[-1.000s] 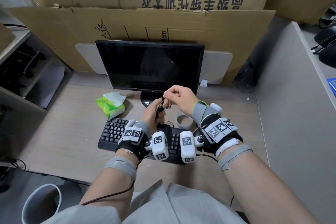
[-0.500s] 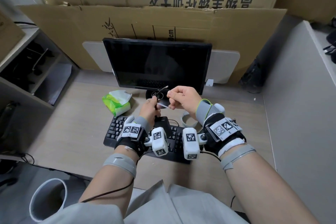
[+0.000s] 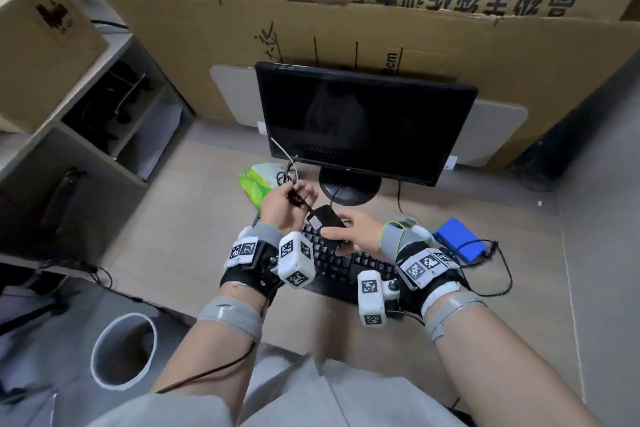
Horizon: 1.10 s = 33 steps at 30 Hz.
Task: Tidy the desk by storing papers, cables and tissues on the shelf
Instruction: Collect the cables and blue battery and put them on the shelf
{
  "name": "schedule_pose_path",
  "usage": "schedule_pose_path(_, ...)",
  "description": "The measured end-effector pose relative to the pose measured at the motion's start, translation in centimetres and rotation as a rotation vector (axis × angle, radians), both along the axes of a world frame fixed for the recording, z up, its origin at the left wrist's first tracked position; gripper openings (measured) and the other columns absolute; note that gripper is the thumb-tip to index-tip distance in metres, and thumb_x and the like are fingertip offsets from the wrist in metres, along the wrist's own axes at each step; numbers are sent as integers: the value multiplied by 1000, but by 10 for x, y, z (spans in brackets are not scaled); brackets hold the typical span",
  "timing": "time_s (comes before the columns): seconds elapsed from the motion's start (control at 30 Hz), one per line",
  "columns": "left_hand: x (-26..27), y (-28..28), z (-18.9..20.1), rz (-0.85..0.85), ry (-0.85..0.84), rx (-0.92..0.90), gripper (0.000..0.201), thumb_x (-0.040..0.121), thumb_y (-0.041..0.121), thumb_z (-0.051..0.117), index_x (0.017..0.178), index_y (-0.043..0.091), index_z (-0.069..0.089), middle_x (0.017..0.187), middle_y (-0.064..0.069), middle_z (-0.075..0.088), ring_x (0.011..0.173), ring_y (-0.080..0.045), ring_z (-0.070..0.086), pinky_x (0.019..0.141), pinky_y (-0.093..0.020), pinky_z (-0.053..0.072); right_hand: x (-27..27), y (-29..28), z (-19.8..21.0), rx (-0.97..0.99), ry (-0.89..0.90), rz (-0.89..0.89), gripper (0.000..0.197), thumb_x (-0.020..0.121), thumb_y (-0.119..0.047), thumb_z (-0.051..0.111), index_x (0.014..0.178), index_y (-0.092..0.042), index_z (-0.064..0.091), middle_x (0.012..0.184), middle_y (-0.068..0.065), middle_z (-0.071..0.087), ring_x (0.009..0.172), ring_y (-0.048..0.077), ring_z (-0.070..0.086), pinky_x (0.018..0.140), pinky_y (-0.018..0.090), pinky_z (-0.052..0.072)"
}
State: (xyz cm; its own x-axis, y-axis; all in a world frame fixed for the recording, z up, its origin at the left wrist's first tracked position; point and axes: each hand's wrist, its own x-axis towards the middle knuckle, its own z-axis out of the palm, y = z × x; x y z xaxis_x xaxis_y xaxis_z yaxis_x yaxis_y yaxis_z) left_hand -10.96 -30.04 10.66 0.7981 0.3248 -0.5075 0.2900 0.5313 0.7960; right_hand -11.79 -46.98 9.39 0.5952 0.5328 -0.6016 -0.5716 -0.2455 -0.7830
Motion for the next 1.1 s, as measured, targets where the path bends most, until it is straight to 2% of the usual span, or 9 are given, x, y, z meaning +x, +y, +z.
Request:
schedule_pose_path(0.07, -2, 22, -20, -46, 129, 94, 14, 97, 8, 46, 107, 1, 53, 87, -12, 60, 82, -25, 62, 74, -34, 53, 4, 10, -2, -21, 8, -47, 46, 80, -16, 78, 120, -5, 58, 105, 15, 66, 81, 20, 66, 78, 42, 60)
schedule_pose_path(0.2, -4, 63, -67, 65, 398, 314, 95, 51, 19, 71, 141, 7, 41, 109, -13, 64, 92, -28, 65, 80, -39, 58, 13, 16, -4, -347, -248, -229, 33, 72, -24, 84, 99, -15, 66, 85, 7, 68, 59, 20, 62, 59, 34, 59)
schedule_pose_path(0.3, -14, 47, -51, -42, 155, 427, 78, 61, 10, 68, 135, 27, 48, 119, 1, 62, 110, -18, 60, 100, -37, 48, 17, 15, -3, -462, -360, -199, 23, 65, -36, 83, 80, -26, 69, 64, -6, 66, 51, 13, 57, 51, 24, 47)
schedule_pose_path(0.43, -23, 5, -29, -478, -115, 413, 75, 62, 3, 61, 132, 28, 55, 129, 1, 61, 109, -1, 61, 88, -23, 52, 19, 15, -4, -398, -347, -274, 21, 64, -40, 79, 67, -23, 67, 49, -8, 58, 47, 12, 51, 52, 26, 46)
schedule_pose_path(0.53, -29, -18, -47, -672, -66, 423, 69, 68, 1, 70, 134, 10, 52, 118, -8, 67, 100, -14, 64, 87, -27, 54, 18, -1, -15, -273, -233, -455, 27, 60, -40, 83, 79, -22, 73, 65, -2, 69, 57, 14, 60, 67, 33, 60)
schedule_pose_path(0.67, -32, -45, -64, -622, 34, 393, 25, 86, 17, 74, 105, 15, 58, 81, -2, 65, 65, -13, 59, 61, -28, 50, 16, -32, -21, -118, -94, -499, 28, 82, -41, 73, 97, -17, 71, 95, 7, 74, 79, 19, 72, 78, 33, 60)
schedule_pose_path(0.8, -21, -77, -81, -481, 201, 254, 28, 80, 32, 74, 88, 12, 58, 65, -6, 58, 47, -19, 51, 51, -30, 40, 17, -86, -44, -408, -140, -594, 26, 91, -35, 63, 109, -18, 66, 103, -2, 67, 91, 16, 61, 83, 29, 50)
schedule_pose_path(0.93, -8, -117, -98, -529, 300, 189, 23, 83, 22, 73, 85, 9, 54, 51, -4, 51, 39, -17, 45, 41, -24, 35, 17, -159, -80, -766, -66, -585, 52, 84, -29, 68, 132, -21, 52, 127, 5, 57, 124, 28, 49, 106, 37, 39)
schedule_pose_path(1.1, 7, -144, -112, -587, 402, 179, 30, 77, 33, 75, 83, 10, 57, 51, -6, 49, 42, -20, 42, 44, -27, 30, 25, -186, -113, -985, 9, -539, 79, 79, -38, 73, 146, -25, 33, 153, 7, 25, 139, 31, 25, 113, 37, 22)
